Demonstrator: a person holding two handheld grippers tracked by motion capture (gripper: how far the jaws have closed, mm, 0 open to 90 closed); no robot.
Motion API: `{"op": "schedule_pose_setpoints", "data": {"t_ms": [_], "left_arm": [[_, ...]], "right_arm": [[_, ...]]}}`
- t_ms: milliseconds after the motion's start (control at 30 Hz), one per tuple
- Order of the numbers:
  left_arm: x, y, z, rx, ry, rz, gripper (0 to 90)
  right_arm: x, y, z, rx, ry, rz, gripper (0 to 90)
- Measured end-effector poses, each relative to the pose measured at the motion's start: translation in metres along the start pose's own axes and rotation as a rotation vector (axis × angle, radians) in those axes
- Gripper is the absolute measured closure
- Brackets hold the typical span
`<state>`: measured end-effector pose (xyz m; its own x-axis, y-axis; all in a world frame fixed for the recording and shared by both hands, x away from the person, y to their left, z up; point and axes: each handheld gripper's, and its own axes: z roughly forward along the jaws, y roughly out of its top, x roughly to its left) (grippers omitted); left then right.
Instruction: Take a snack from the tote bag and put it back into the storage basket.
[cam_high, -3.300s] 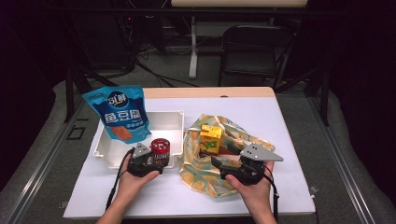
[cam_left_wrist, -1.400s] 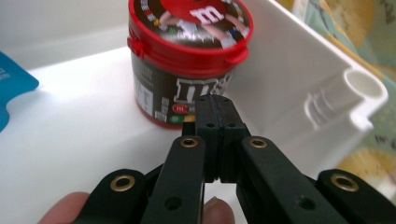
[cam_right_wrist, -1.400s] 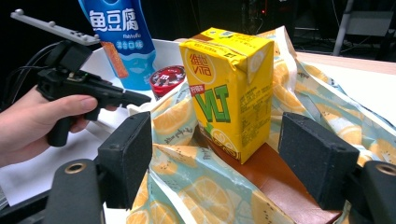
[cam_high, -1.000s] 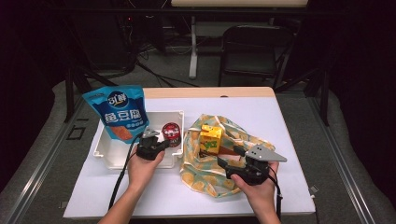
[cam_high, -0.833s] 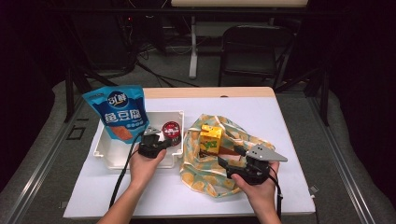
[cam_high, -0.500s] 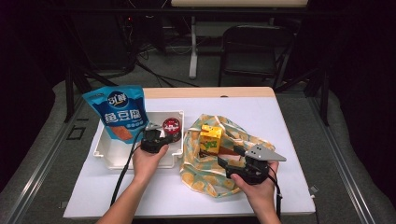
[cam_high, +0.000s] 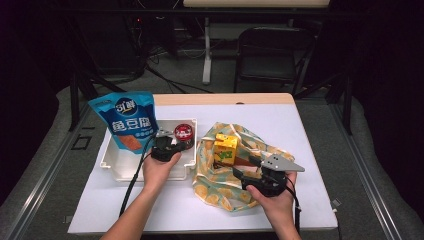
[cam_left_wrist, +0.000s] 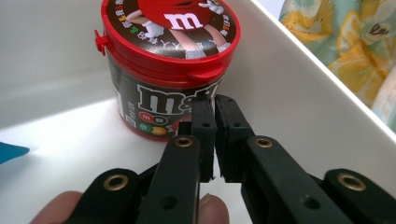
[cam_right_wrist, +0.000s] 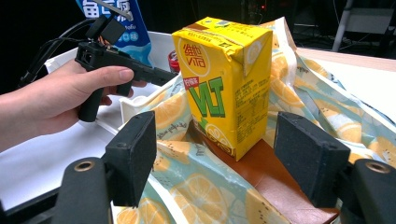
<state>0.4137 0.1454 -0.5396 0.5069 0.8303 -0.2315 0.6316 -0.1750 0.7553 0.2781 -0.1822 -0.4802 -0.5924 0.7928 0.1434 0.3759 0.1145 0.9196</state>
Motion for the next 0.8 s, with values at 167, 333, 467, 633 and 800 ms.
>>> {"op": "schedule_pose_setpoints", "data": {"t_ms": [167,333,467,633,800], "left_arm": [[0.0006,0.0004,0.0008,-0.001,0.004,0.001,89.8],[0.0019,0.0009,0.0011,-0.005,0.063,0.024,89.8],[0.0023,0.0025,0.0044,0.032,0.078,0.050,89.8],[0.0037,0.0047,0.0052,0.042,0.061,0.029,89.9],[0.0037,0.0037,0.0066,0.045,0.067,0.038,89.2]], "right_arm": [[-0.0005,0.0002,0.0004,0.008,0.013,-0.007,32.5],[-0.0021,0.0013,0.0012,0.002,0.017,-0.007,33.9],[-0.0030,0.0026,0.0013,0.007,0.017,-0.017,34.1],[-0.0035,0.0030,0.0018,0.010,0.017,-0.018,34.2],[-0.0068,0.0056,0.0033,0.009,0.019,-0.023,35.5]]}}
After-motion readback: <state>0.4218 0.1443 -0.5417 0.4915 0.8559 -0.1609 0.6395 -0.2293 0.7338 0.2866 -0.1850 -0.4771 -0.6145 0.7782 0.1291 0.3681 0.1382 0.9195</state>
